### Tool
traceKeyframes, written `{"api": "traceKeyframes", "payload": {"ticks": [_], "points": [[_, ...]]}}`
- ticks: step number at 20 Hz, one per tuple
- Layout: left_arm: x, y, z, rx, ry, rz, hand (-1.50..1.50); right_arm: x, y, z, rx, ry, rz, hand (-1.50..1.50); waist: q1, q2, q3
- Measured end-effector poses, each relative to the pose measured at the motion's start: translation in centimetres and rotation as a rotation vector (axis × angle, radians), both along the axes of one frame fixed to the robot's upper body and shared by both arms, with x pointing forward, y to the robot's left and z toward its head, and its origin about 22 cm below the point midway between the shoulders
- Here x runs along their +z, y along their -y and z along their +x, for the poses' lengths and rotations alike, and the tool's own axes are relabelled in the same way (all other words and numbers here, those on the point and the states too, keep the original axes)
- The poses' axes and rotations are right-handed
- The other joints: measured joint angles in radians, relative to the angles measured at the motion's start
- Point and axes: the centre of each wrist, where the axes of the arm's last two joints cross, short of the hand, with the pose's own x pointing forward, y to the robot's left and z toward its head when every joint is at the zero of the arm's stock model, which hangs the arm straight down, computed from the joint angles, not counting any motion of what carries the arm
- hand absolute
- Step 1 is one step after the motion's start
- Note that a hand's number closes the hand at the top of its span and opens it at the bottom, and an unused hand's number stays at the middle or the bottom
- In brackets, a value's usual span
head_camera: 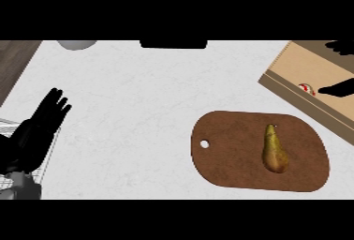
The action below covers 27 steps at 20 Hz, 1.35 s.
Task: Pick the cupcake from the cutting board and place it in the cardboard box
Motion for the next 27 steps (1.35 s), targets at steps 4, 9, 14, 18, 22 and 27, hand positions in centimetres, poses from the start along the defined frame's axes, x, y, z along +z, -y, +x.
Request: {"api": "traceKeyframes", "payload": {"ticks": [4,9,14,18,22,27], "points": [[0.2,0.4,0.0,0.007,-0.001,-0.002,0.00,0.8,1.1,-0.2,-0.057,0.117,0.219,-1.50,-0.005,-0.002,0.000],[0.3,-0.3,0.0,0.012,0.002,0.000,0.00,1.5,3.8,-1.6,-0.124,0.210,0.429,-1.50,-0.006,-0.002,0.000],[0.2,-0.2,0.1,0.005,0.000,-0.005,0.00,2.8,8.3,-4.7,-0.178,0.245,0.532,-1.50,-0.002,0.002,0.001],[0.5,-0.4,0.1,-0.001,0.003,-0.003,0.00,3.8,11.3,-7.4,-0.195,0.255,0.580,-1.50,0.005,0.005,0.002],[0.7,-0.2,0.3,-0.010,0.010,-0.007,0.00,4.2,13.1,-9.3,-0.172,0.256,0.596,-1.50,0.010,0.007,0.003],[0.4,0.3,0.3,-0.012,0.010,-0.008,0.00,5.1,14.9,-11.4,-0.152,0.264,0.593,-1.50,0.016,0.010,0.004]]}}
